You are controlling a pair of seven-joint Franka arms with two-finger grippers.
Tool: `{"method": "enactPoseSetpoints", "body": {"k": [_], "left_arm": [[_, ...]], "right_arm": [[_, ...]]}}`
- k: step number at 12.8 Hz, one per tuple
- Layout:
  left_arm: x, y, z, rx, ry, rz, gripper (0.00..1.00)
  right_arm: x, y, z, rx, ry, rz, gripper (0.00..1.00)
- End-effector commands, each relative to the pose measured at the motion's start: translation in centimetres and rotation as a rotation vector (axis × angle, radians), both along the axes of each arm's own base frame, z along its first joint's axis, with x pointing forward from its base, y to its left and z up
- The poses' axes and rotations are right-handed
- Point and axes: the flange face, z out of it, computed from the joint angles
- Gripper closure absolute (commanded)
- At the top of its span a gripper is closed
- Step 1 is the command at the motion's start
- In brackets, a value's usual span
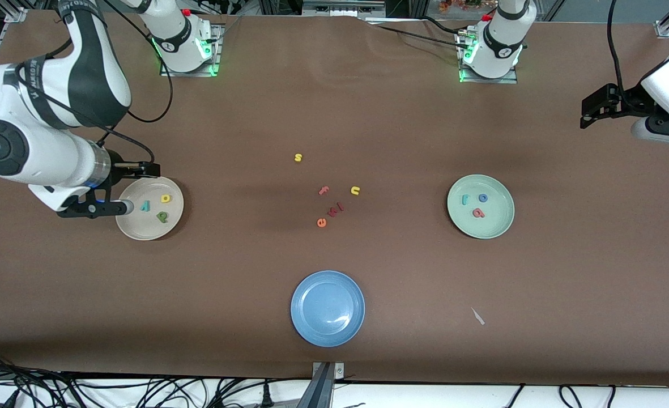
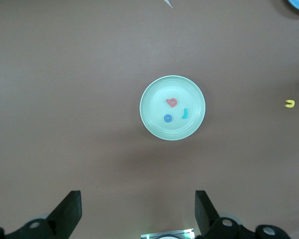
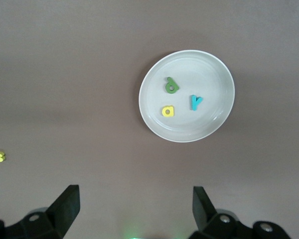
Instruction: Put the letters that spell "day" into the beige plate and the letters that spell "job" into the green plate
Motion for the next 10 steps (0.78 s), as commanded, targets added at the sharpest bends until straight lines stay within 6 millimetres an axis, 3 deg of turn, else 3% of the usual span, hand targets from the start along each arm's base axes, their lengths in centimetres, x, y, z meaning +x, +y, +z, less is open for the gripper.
{"method": "enactPoseSetpoints", "body": {"k": [1, 8, 10], "left_arm": [[0.1, 0.4, -0.2, 0.01, 0.005, 0.005, 0.0], [-0.8, -0.8, -0.6, -0.011, -0.024, -0.016, 0.0], [-0.9, -0.9, -0.8, -0.012, -0.03, -0.008, 0.0]], "right_arm": [[-2.4, -0.7, 2.6, -0.002, -0.025, 0.0, 0.0], [-3.7, -4.9, 4.8, 0.01, 0.013, -0.037, 0.0], [-3.8, -4.6, 5.1, -0.003, -0.002, -0.054, 0.0]]}}
